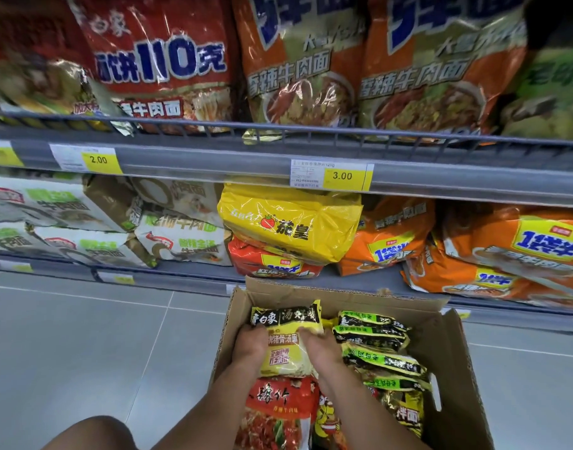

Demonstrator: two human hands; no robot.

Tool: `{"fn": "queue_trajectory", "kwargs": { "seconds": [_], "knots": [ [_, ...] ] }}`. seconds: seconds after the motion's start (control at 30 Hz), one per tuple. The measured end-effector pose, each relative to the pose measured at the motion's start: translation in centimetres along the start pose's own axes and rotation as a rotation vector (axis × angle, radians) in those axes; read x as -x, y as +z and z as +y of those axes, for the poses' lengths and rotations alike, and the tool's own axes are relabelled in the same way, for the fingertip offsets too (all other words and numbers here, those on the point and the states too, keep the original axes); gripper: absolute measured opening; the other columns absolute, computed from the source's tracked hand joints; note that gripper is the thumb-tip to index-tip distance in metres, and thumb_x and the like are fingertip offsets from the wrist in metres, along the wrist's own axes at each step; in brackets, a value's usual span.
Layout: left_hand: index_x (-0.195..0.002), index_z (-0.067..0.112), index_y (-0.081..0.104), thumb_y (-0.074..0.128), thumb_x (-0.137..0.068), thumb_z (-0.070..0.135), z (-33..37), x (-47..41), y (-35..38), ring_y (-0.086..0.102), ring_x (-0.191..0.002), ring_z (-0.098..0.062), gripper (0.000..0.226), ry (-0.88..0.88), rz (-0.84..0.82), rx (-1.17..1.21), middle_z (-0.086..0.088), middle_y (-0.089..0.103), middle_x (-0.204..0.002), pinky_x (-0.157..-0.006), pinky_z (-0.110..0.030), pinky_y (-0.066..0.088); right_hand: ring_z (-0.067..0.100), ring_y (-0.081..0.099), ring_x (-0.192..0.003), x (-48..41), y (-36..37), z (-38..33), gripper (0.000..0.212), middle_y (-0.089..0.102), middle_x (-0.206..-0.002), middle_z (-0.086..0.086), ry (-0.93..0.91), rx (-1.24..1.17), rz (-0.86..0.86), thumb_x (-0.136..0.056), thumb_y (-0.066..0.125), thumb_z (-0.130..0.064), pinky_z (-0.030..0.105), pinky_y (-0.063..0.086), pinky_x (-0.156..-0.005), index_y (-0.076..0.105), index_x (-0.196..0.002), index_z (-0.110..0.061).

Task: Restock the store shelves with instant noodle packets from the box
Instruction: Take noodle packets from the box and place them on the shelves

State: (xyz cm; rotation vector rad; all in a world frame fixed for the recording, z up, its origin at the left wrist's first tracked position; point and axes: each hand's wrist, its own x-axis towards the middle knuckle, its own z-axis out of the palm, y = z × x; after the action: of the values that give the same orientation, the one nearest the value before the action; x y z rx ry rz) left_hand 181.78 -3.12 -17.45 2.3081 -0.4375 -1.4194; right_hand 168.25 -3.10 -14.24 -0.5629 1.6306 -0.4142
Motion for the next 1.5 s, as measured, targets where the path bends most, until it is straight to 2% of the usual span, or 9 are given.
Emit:
{"fn": "queue_trajectory", "kwargs": {
  "seconds": [0.1, 0.23, 0.47, 0.73, 0.87, 0.97, 1.17, 1.27, 1.5],
  "knots": [
    [-0.121, 0.013, 0.058, 0.048, -0.094, 0.037, 0.6, 2.6, -0.9, 0.066, -0.092, -0.04, 0.038, 0.026, 0.049, 0.025, -0.023, 0.068, -0.103, -0.086, -0.046, 0.052, 0.036, 0.035, -0.142, 2.9, -0.9, -1.3, 0.08, 0.037, -0.156, 0.013, 0.03, -0.098, -0.016, -0.096, 0.064, -0.031, 0.05, 0.028, -0.118, 0.016, -0.158, -0.015],
    [-0.135, 0.021, 0.048, 0.045, -0.101, 0.023, 4.3, 10.0, -4.3, 0.055, -0.07, -0.02, 0.035, 0.114, 0.093, -0.037, -0.006, 0.065, -0.098, -0.065, -0.025, 0.046, 0.037, 0.036, -0.142, 8.5, -1.9, -4.1, 0.087, 0.036, -0.157, 0.012, 0.088, -0.23, -0.048, -0.092, 0.069, -0.033, 0.054, 0.027, -0.118, 0.014, -0.158, -0.019],
    [-0.107, 0.011, 0.046, 0.047, -0.103, 0.013, 10.2, 22.5, -11.3, 0.053, -0.056, -0.017, 0.005, 0.08, 0.068, 0.032, -0.008, 0.058, -0.074, -0.041, -0.024, 0.037, 0.032, 0.027, -0.148, 21.6, -5.2, -11.3, 0.086, 0.027, -0.162, 0.008, 0.11, -0.248, -0.107, -0.096, 0.065, -0.035, 0.054, 0.02, -0.119, 0.009, -0.159, -0.021],
    [-0.103, 0.009, 0.053, 0.062, -0.098, 0.023, 17.0, 40.8, -18.8, 0.052, -0.062, -0.018, 0.017, 0.056, 0.037, 0.171, -0.008, 0.06, -0.078, -0.049, -0.025, 0.037, 0.028, 0.046, -0.129, 39.4, -11.2, -20.8, 0.062, 0.046, -0.148, 0.011, 0.123, -0.151, -0.134, -0.096, 0.064, -0.038, 0.046, 0.034, -0.109, 0.039, -0.146, -0.012],
    [-0.096, 0.01, 0.066, 0.06, -0.098, 0.032, 20.8, 50.0, -22.0, 0.06, -0.074, -0.019, 0.022, -0.003, -0.123, 0.271, -0.006, 0.07, -0.082, -0.062, -0.026, 0.045, 0.031, 0.056, -0.127, 41.1, -15.2, -20.5, 0.119, 0.057, -0.141, 0.004, 0.082, -0.159, -0.181, -0.042, 0.089, -0.07, 0.065, 0.038, -0.108, 0.047, -0.142, -0.022],
    [-0.096, 0.011, 0.071, 0.066, -0.093, 0.037, 23.1, 55.3, -23.9, 0.069, -0.062, -0.016, 0.027, 0.038, -0.22, 0.273, 0.001, 0.073, -0.063, -0.052, -0.022, 0.051, 0.036, 0.063, -0.119, 49.3, -18.4, -25.3, 0.076, 0.065, -0.132, 0.011, 0.095, -0.189, -0.246, -0.072, 0.083, -0.052, 0.067, 0.042, -0.103, 0.054, -0.133, -0.019],
    [-0.139, 0.034, 0.053, 0.076, -0.048, 0.084, 25.0, 61.7, -25.6, 0.048, -0.132, -0.023, 0.106, 0.243, -0.293, 0.297, 0.005, 0.048, -0.148, -0.108, -0.052, 0.043, 0.04, 0.071, -0.102, 59.1, -23.3, -30.2, 0.076, 0.071, -0.119, 0.019, 0.012, -0.217, -0.283, -0.079, 0.081, -0.037, 0.06, 0.056, -0.086, 0.045, -0.142, -0.016],
    [-0.152, 0.04, 0.028, 0.079, -0.065, 0.07, 25.5, 66.3, -25.6, 0.051, -0.126, -0.025, 0.105, 0.226, -0.449, 0.439, 0.006, 0.043, -0.147, -0.094, -0.053, 0.053, 0.034, 0.075, -0.086, 61.6, -25.9, -31.9, 0.05, 0.072, -0.116, 0.018, -0.067, -0.202, -0.291, -0.092, 0.071, -0.028, 0.041, 0.06, -0.061, 0.051, -0.134, -0.011],
    [-0.154, 0.045, 0.023, 0.093, -0.067, 0.026, 25.1, 72.0, -25.3, 0.016, -0.144, -0.055, 0.113, 0.132, -0.736, 0.829, 0.027, -0.006, -0.162, -0.081, -0.075, 0.049, 0.041, 0.07, -0.092, 67.4, -29.8, -34.4, 0.047, 0.069, -0.114, 0.019, -0.174, -0.225, -0.351, -0.096, 0.065, -0.026, 0.037, 0.059, -0.056, 0.049, -0.134, -0.004]
  ]
}}
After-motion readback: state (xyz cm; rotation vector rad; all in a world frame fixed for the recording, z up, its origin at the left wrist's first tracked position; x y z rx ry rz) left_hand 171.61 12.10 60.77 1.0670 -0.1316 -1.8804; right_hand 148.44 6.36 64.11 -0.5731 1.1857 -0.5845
